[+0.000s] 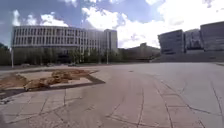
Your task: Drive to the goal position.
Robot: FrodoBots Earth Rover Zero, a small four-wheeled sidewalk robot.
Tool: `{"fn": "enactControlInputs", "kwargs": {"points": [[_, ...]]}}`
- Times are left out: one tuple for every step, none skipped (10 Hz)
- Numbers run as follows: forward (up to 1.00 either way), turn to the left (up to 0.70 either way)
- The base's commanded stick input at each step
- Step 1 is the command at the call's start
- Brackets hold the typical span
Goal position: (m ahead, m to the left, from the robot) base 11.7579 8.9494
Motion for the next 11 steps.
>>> {"fn": "enactControlInputs", "kwargs": {"points": [[0.7,0.0],[0.7,0.0],[0.7,0.0],[0.7,0.0],[0.7,-0.29],[0.7,-0.35],[0.7,-0.35],[0.7,-0.35],[0.7,-0.35],[0.7,-0.35],[0.7,-0.35]]}}
